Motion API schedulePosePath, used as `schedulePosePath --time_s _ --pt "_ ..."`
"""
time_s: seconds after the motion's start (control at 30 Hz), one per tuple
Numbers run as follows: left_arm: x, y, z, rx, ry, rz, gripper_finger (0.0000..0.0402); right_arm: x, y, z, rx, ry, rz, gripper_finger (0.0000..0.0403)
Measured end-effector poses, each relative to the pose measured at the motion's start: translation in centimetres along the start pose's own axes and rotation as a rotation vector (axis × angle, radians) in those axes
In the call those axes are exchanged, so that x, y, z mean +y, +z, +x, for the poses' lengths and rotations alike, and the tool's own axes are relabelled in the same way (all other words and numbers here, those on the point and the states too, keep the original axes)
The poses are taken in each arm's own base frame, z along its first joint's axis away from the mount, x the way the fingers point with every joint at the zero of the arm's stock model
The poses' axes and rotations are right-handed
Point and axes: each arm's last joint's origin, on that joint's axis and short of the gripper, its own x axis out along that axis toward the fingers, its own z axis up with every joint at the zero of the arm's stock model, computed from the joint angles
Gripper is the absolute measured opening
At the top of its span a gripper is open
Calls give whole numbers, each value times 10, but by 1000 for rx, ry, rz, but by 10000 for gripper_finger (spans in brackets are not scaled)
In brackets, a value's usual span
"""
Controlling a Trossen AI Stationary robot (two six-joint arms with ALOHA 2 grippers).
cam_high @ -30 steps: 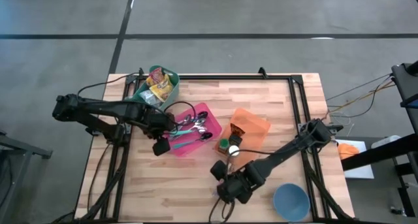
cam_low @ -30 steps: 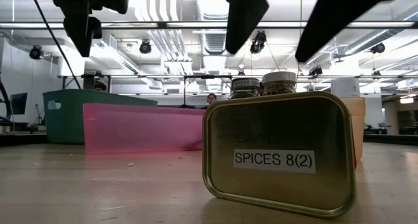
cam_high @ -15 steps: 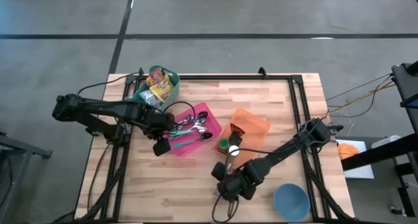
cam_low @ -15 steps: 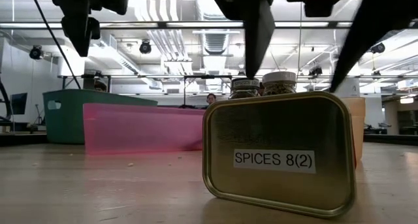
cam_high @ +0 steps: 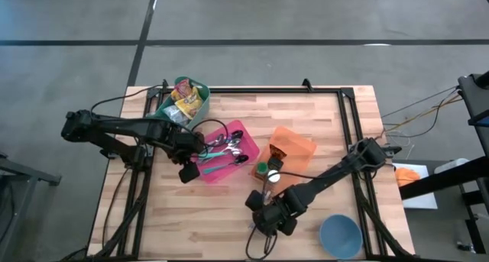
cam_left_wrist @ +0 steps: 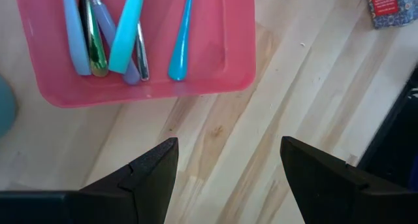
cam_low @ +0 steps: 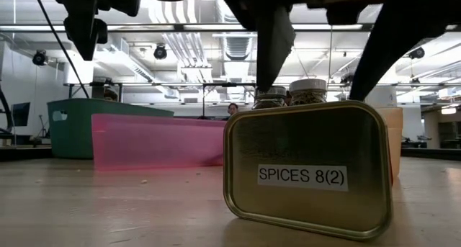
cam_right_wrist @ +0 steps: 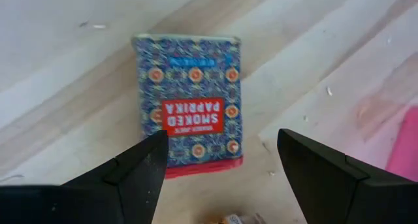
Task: Pick & Place Food Item
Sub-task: Put the red seasoning can into the orange bin
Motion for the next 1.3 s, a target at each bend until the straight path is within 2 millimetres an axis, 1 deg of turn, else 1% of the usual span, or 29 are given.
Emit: schedulePosePath --time_s 0.2,0.5,0.73,0.8,1.03,1.3 --pt "-1 0 0 12 -17 -10 272 -1 0 2 -9 -5 44 285" --pt "-1 -1 0 14 -19 -13 272 -2 1 2 -24 -15 185 285" --pt "-1 -1 0 24 -32 -12 272 -6 10 -6 -63 -28 239 285" --pt "-1 -1 0 24 -32 -12 272 -7 12 -8 -74 -30 297 285" --pt "-1 -1 0 25 -32 -12 272 -10 16 -10 -124 -26 604 285" --pt "-1 -1 0 25 -32 -2 272 -8 18 -10 -136 -26 584 285"
